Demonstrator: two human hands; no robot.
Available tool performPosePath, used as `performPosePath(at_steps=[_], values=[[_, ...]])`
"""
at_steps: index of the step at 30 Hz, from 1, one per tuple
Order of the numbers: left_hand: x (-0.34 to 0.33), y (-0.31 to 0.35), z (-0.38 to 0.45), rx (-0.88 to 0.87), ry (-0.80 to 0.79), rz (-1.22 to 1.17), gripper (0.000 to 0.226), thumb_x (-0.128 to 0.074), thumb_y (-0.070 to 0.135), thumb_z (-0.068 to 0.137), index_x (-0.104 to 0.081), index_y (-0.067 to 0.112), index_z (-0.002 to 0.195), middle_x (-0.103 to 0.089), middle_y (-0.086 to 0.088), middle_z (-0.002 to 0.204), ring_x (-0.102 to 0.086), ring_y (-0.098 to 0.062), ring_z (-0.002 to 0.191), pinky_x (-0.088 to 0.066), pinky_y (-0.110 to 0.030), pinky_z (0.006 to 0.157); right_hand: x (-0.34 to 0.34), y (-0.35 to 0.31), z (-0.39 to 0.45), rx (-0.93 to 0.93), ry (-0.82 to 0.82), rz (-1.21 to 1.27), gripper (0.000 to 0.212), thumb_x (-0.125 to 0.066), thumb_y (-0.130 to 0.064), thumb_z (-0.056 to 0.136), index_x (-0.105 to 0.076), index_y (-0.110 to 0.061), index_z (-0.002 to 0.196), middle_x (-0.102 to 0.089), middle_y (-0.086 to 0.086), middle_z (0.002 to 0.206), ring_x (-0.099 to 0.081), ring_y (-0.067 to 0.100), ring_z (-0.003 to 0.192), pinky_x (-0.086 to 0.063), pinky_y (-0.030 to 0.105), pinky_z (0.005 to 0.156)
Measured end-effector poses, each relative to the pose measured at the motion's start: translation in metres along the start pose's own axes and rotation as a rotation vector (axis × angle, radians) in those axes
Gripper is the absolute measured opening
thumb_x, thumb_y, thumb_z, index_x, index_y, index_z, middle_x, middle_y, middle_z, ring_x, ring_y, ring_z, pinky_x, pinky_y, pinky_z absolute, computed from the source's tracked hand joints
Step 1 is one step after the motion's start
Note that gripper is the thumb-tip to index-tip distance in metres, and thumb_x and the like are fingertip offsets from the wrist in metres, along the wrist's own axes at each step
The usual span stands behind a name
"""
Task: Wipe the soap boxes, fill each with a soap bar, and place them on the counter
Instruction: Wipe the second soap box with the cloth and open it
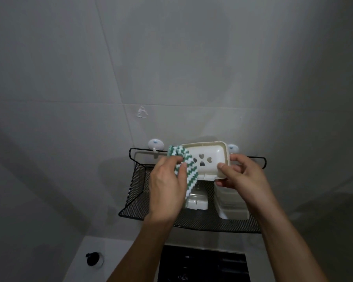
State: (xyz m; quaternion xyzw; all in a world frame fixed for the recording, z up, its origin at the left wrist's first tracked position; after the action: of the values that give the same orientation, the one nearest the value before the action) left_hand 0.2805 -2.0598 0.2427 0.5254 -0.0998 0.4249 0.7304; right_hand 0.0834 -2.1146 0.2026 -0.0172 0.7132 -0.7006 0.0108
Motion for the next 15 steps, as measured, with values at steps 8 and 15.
performPosePath(at_steps=[8,15], values=[[-0.009,0.006,0.008,0.041,-0.069,-0.003,0.057,-0.067,0.028,0.089,-0.047,0.018,0.142,-0.045,0.001,0.124,-0.050,-0.014,0.109,-0.045,-0.027,0.089,-0.007,-0.010,-0.001,0.108,-0.049,-0.093,0.020,-0.069,-0.014,0.092,-0.067,-0.027,0.107,-0.079,-0.004,0.092,-0.075,0.012,0.088,-0.061,0.034,0.080],[0.005,0.020,0.020,-0.085,-0.002,0.103,0.047,-0.060,0.004,0.086,-0.060,0.013,0.132,-0.048,0.000,0.107,-0.053,-0.020,0.096,-0.046,-0.032,0.072,-0.012,-0.018,0.001,0.133,-0.128,0.021,0.029,-0.062,-0.004,0.094,-0.069,-0.027,0.110,-0.078,-0.003,0.101,-0.075,0.016,0.094,-0.063,0.033,0.074]])
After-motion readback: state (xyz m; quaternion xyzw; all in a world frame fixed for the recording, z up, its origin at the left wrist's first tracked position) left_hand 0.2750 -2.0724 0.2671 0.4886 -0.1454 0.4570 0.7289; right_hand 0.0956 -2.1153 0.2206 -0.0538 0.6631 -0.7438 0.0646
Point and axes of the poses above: each hand's wrist, its own z-axis towards the middle knuckle, its own x-axis out of the back of the hand, y = z × x, the point moved 8 cm from there along z, towards the middle knuckle
